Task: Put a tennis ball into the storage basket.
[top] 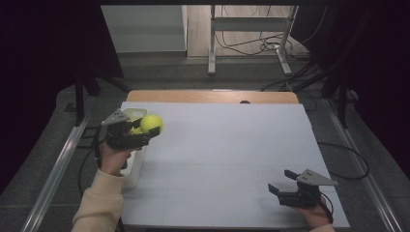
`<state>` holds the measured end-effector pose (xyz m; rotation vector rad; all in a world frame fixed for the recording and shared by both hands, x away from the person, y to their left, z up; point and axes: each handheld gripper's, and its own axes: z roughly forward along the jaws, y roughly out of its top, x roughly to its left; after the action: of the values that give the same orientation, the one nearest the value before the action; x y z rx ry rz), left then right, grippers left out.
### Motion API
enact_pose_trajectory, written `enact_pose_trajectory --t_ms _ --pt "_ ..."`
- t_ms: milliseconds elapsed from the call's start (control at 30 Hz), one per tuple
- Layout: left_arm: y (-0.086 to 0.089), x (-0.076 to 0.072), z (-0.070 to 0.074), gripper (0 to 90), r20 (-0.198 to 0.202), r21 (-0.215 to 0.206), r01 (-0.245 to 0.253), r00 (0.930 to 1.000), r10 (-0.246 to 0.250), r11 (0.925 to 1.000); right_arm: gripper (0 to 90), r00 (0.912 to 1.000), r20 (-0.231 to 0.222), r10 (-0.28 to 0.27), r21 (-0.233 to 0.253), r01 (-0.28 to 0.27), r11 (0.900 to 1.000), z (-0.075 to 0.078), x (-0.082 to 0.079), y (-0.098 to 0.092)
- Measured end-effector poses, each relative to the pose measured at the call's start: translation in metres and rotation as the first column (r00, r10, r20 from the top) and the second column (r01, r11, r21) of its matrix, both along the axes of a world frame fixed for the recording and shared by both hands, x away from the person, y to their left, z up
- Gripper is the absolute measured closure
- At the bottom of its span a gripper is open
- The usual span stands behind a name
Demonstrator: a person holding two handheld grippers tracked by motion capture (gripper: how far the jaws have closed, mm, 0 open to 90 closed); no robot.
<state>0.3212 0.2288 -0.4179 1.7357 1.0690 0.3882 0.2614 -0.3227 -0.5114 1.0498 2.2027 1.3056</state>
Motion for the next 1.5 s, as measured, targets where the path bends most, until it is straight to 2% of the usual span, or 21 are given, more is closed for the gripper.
enact_pose_trajectory --t_ms 567,967,1500 --pt "0.021 -0.007 0.001 26.6 0.004 -0.009 -0.049 0.9988 0.049 0.9988 13.8 1.0000 0.001 0.001 0.000 -0.001 1.000 0.000 0.000 0.000" --pt "0.033 -0.009 0.001 26.6 0.004 0.007 -0.089 0.9960 0.089 0.9960 13.8 1.0000 0.002 0.001 -0.003 -0.001 1.000 0.000 0.000 0.000" --pt "0.054 -0.008 -0.007 26.6 -0.021 0.034 -0.167 0.9856 0.168 0.9854 13.8 1.0000 0.001 0.000 -0.006 0.000 1.000 0.000 0.000 0.000"
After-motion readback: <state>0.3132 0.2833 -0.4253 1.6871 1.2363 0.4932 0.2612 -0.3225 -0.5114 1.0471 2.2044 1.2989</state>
